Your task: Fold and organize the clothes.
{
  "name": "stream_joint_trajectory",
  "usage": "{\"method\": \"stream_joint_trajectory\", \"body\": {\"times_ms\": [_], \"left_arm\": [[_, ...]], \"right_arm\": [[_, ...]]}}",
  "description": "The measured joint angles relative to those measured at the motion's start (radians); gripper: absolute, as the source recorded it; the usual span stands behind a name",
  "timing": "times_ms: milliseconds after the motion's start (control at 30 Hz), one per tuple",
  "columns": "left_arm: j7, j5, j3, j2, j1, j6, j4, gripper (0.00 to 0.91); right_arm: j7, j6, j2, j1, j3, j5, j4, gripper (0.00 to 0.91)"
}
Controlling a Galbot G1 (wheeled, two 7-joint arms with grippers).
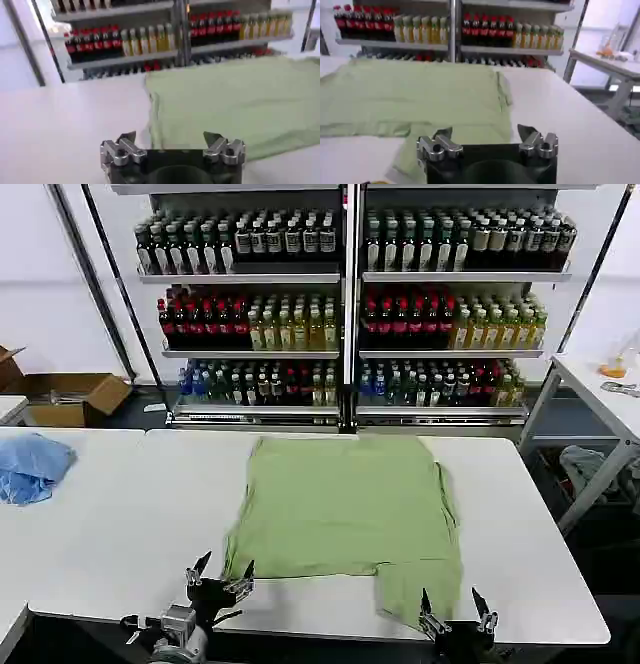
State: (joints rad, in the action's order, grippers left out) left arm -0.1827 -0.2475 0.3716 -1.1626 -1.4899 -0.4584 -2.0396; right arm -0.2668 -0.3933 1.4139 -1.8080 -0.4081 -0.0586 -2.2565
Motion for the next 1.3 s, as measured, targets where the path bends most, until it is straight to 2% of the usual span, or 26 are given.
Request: {"method": "stream_joint_trajectory", "body": {"times_ms": [100,133,167,200,233,267,333,1000,1300], "left_arm": [[-0.004,-0.007,-0.003,0.009,0.014,-0.027,0.016,0.907],[-0.004,-0.009,-0.004,0.012,0.018,-0.033,0.02,0.826],[-0.004,-0.013,-0.004,0.016,0.022,-0.04,0.023,0.695],[-0.005,-0.015,-0.004,0.02,0.026,-0.045,0.026,0.252],[-0.006,-0.018,-0.004,0.023,0.028,-0.05,0.027,0.151],[-0.007,-0.022,-0.004,0.025,0.029,-0.055,0.027,0.05],[-0.006,-0.029,-0.004,0.029,0.03,-0.06,0.028,0.03],[0.053,-0.141,0.006,0.059,0.016,-0.072,0.01,0.03],[0.082,-0.216,0.023,0.077,0.017,-0.072,-0.023,0.03]], "right_arm": [[-0.007,-0.015,0.009,0.002,0.01,0.004,0.01,0.907],[-0.009,-0.02,0.011,0.002,0.012,0.004,0.012,0.907],[-0.013,-0.024,0.014,0.002,0.015,0.004,0.014,0.907],[-0.014,-0.028,0.017,0.002,0.017,0.005,0.016,0.615],[-0.014,-0.031,0.019,0.001,0.019,0.005,0.018,0.191],[-0.014,-0.033,0.022,0.0,0.021,0.005,0.02,0.0],[-0.015,-0.036,0.027,-0.002,0.024,0.003,0.023,0.0],[-0.008,-0.031,0.047,-0.028,0.024,-0.023,0.022,0.0],[0.013,0.042,0.032,-0.043,-0.014,-0.035,-0.007,0.0]]}}
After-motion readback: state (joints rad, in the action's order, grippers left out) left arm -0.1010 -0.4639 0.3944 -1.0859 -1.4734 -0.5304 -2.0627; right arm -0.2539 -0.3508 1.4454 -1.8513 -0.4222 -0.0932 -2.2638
